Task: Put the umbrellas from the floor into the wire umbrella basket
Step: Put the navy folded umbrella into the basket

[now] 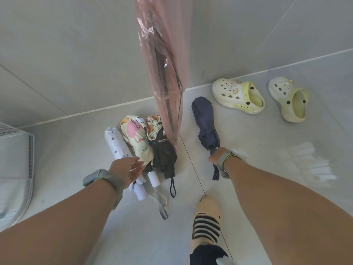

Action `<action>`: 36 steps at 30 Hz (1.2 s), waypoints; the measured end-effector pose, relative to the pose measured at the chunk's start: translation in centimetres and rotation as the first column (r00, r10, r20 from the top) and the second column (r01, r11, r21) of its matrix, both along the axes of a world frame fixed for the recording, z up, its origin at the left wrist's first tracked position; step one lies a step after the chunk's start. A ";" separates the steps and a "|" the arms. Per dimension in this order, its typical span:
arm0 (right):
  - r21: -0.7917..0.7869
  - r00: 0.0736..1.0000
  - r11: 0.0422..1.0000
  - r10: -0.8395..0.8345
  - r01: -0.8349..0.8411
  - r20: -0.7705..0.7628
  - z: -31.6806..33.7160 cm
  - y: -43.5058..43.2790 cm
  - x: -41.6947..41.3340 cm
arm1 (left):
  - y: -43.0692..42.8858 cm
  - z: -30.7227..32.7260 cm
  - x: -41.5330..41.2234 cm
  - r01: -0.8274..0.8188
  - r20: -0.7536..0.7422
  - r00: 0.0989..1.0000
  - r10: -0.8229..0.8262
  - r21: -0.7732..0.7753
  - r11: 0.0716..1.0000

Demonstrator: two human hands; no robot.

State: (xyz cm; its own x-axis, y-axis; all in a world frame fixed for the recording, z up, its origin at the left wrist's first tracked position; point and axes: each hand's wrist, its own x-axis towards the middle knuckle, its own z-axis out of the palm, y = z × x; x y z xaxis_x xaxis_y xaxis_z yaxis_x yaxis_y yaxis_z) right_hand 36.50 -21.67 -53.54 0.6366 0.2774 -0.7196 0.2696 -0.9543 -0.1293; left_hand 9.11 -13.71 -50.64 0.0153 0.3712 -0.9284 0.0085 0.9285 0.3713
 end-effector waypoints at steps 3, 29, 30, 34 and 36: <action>0.016 0.999 0.999 -0.031 0.031 -0.036 -2.1 0.4 0.3 | 0.4 -0.8 0.5 0.113 -0.036 0.993 -0.111 0.036 0.993; 0.260 0.552 0.560 -0.450 0.787 -0.702 18.0 -0.7 -9.0 | -1.9 18.3 -1.3 0.510 -0.015 0.847 -0.531 0.301 0.806; 0.233 0.529 0.567 -0.439 0.790 -0.726 19.5 -1.0 -9.8 | -2.4 19.6 -1.9 0.495 0.021 0.852 -0.524 0.293 0.818; 0.176 0.525 0.665 -0.370 0.726 -0.766 24.8 -2.8 -14.3 | -4.5 24.0 -4.9 0.468 0.074 0.858 -0.508 0.294 0.833; 0.165 0.523 0.710 -0.321 0.685 -0.790 26.8 -3.8 -17.6 | -5.6 25.6 -7.2 0.442 0.073 0.874 -0.480 0.289 0.849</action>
State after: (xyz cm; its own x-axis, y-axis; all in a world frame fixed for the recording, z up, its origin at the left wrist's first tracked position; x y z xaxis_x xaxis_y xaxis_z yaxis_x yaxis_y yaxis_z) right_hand 18.89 -25.47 -26.69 0.1575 0.4442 -0.8820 -0.5782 -0.6825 -0.4470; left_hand 1.90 -19.31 -25.03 0.3644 0.5122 -0.7777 0.3433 0.7024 0.6235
